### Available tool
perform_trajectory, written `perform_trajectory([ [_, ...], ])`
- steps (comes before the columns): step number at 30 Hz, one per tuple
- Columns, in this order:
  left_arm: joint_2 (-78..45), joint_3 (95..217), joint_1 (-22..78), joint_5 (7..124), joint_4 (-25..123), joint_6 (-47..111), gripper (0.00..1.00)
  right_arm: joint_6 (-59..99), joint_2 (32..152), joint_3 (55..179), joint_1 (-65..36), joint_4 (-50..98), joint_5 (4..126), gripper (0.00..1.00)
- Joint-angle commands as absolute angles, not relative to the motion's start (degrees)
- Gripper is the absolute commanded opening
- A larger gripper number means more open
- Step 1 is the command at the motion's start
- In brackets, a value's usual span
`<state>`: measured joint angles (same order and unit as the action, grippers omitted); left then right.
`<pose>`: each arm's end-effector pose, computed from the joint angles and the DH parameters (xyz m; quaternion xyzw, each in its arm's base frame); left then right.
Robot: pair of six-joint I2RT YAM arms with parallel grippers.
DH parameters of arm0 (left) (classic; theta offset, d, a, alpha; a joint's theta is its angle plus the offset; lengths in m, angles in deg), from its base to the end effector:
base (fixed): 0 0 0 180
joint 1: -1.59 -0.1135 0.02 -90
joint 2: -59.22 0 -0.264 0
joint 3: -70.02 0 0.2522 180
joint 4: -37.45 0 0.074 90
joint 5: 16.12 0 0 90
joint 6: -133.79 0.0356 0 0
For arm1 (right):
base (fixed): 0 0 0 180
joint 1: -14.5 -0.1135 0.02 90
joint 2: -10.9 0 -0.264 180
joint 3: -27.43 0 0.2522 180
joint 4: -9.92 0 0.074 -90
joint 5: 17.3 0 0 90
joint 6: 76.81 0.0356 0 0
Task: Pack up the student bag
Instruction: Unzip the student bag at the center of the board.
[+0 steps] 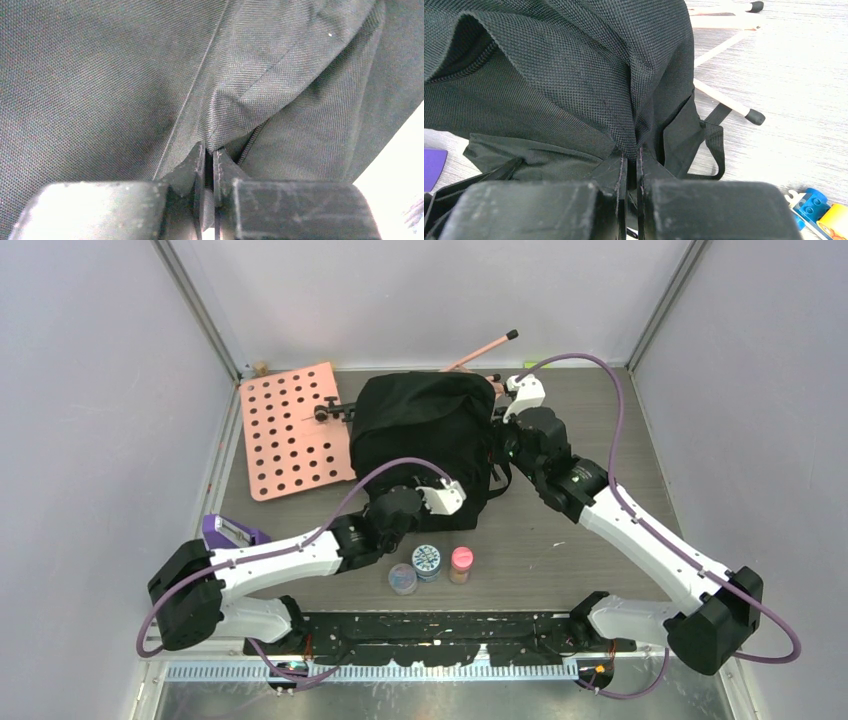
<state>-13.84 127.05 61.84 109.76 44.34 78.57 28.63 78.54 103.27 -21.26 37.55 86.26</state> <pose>0.1572 -0.2329 0.2564 0.4698 0.6611 0.1345 0.5693 0.2253 0.1520 0.3575 -0.0759 0.8099 0.1609 0.5589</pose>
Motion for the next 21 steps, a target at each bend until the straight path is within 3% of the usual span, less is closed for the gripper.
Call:
perform_trajectory([
  [1,-10.45,132.29,58.22,105.79,51.35,70.84,0.00,29.33,74.73,104.05,-20.99,33.68,85.81,0.00],
  [5,-9.59,136.68,54.58,98.48,61.86,64.23,0.00,26.92,70.95,102.53,-21.00,34.51,81.97,0.04],
  [7,-9.56,139.11,51.82,92.60,66.65,60.22,0.00,24.96,68.68,101.02,-20.98,34.78,78.09,0.21],
  [8,-9.53,139.95,50.64,89.85,68.60,58.80,0.00,24.02,67.87,99.72,-20.99,34.67,75.25,0.40],
  [10,-9.65,141.05,49.20,84.81,71.04,56.61,0.00,22.94,65.63,97.49,-21.00,34.30,70.62,0.59],
  [12,-10.11,141.91,47.91,81.58,72.84,54.67,0.00,21.97,63.05,94.94,-21.05,33.35,66.13,0.70],
  [17,-11.69,144.38,44.31,74.31,76.27,50.00,0.00,21.21,56.13,90.35,-22.45,30.71,57.68,0.79],
  [21,-12.43,145.46,42.30,69.53,77.24,47.08,0.00,20.79,56.18,90.21,-27.47,30.78,51.69,0.80],
])
